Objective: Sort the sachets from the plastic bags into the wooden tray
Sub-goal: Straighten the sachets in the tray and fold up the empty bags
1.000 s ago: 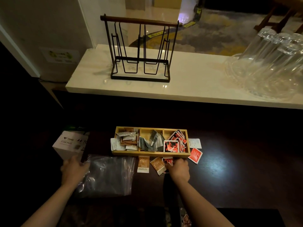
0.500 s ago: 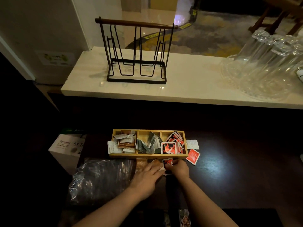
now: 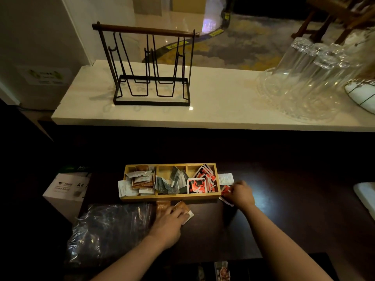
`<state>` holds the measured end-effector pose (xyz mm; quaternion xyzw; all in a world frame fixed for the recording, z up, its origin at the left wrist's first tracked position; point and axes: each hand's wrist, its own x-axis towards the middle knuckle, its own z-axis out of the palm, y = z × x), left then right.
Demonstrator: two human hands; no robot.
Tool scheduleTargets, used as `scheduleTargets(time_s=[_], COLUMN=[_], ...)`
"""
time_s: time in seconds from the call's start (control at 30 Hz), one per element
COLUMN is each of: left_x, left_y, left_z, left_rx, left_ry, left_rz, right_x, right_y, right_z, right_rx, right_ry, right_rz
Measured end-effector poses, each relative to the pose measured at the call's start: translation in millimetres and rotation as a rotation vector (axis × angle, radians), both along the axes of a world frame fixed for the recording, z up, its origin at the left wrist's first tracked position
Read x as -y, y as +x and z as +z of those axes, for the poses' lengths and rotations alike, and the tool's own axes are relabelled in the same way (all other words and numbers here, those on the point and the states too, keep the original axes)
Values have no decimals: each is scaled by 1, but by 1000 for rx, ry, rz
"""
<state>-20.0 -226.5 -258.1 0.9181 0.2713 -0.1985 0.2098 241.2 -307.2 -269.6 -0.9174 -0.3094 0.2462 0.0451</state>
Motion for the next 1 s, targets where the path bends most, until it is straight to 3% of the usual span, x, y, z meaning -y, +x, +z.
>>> scheduleTargets(time_s=[0.13,0.27,0.47,0.6,0.67,0.73,0.83,1.0], left_x=[-2,-2,-6,-7,-7,-7,-7,-8], left_y=[0,0,1,-1,-1,-1,-2,-1], left_z=[1,0,-4,-6,-5,-5,-5,-4], left_rx=[13,60,140,133,126,125,126,132], left_ry=[-6,-29,-101,-111,-105,-105,-91,-91], left_rz=[1,40,131,127,114,112,98,97], right_x=[-10,-12,-6,4,3,-7,-34,-72], right_y=[-1,3,-4,3,4,-6,-31,-54], right_z=[-6,-8,3,26,47,68,87,65], right_rx=[62,0,-91,-53,-52,-189,-345,-130], right_ry=[-36,-56,142,100,186,360,456,261], right_rz=[1,-19,-96,-104,-92,-75,105,468])
